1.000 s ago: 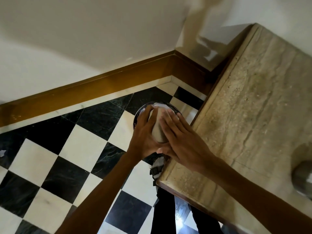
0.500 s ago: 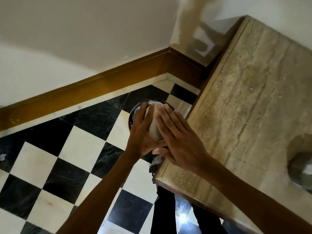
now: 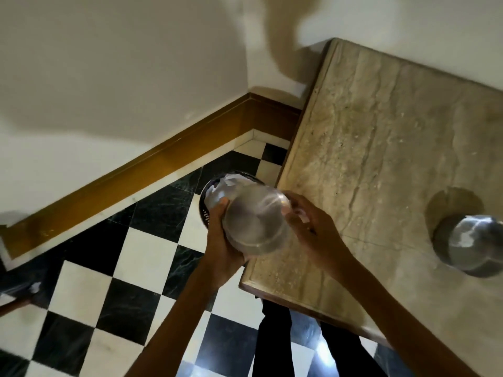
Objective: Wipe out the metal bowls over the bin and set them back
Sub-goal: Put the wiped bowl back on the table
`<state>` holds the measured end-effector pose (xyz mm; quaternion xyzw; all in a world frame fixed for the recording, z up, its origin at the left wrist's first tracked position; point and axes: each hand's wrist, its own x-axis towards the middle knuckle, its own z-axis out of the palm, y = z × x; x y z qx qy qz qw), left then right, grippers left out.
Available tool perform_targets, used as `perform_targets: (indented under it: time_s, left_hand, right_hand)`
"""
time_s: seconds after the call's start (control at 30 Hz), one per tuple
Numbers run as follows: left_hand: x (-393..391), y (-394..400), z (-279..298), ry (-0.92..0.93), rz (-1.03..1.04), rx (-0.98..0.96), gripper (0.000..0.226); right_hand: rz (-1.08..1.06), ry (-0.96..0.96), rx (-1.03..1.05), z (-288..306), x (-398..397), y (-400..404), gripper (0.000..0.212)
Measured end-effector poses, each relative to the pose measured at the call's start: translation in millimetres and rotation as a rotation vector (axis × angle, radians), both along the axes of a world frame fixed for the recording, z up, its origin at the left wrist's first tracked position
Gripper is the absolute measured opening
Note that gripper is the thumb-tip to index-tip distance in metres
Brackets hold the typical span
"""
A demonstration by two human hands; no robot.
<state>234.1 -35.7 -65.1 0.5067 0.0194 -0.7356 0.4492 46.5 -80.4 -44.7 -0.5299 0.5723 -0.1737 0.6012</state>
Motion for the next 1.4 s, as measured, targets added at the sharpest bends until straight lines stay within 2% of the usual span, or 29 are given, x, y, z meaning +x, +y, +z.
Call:
perform_targets:
  time_s: [0.13, 0.23, 0.33, 0.37, 0.47, 0.6, 0.73, 0.93, 1.07, 1.17, 1.23, 1.3, 1.37, 1.4]
  left_hand:
    - [-42.8, -6.8, 6.1, -0.144, -0.073, 0.218, 0.062]
    - [-80.1, -13.9, 9.2, -0.277, -0.142, 0.305, 0.048]
    - [-116.5, -17.3, 9.2, -0.434, -0.217, 0.197, 0.019]
    - [-130.6, -19.9, 8.8, -0.464, -0.239, 0.139, 0.016]
    - [-165.5, -34.8, 6.2, -0.585, -0.249, 0.048, 0.021]
    - [-206.7, -73.1, -1.7, -0.696, -0.226, 0.047, 0.018]
    - [-236.2, -120.9, -8.5, -0.861, -0.238, -0.043, 0.007]
    - [-260.3, -174.3, -10.2, -0.829, -0.239, -0.040, 0.010]
    - [-274.4, -195.1, -2.3, -0.823, -0.208, -0.086, 0.016]
    - [-281.7, -201.4, 5.8, -0.807, -0.150, -0.118, 0.020]
    - [-286.1, -195.7, 9.7, -0.874, -0.131, -0.148, 0.026]
    - [-292.8, -179.4, 11.7, -0.974, -0.140, -0.135, 0.030]
    - [-303.6, -152.9, 15.4, -0.977, -0.175, -0.096, 0.032]
    - [-309.6, -137.8, 16.2, -0.972, -0.233, -0.102, 0.033]
  right_hand:
    - [-0.126, -0.030, 0.074, 2.4, -43.6, 20.0, 0.037]
    - [-0.230, 0.045, 0.136, -6.2, -82.9, 28.1, 0.035]
    - [-0.331, 0.124, 0.167, -16.2, -119.0, 23.6, 0.039]
    - [-0.358, 0.142, 0.166, -18.5, -132.8, 20.3, 0.039]
    - [-0.411, 0.175, 0.138, -23.0, -160.8, 6.5, 0.036]
    - [-0.516, 0.170, 0.078, -21.0, -188.3, -24.3, 0.017]
    - [-0.593, 0.218, 0.070, -22.3, -212.3, -63.9, 0.010]
    - [-0.648, 0.328, 0.036, -24.0, -236.7, -109.8, 0.009]
    - [-0.758, 0.226, 0.058, -18.7, -244.8, -129.7, 0.010]
    - [-0.895, -0.010, 0.121, -10.9, -252.8, -131.6, 0.027]
    - [-0.960, -0.125, 0.130, -4.9, -261.8, -125.1, 0.032]
    - [-0.880, 0.038, 0.018, 0.8, -275.1, -109.0, 0.029]
    - [-0.699, 0.313, -0.165, 8.0, -293.4, -80.2, 0.023]
    - [-0.641, 0.388, -0.232, 10.2, -301.8, -63.7, 0.023]
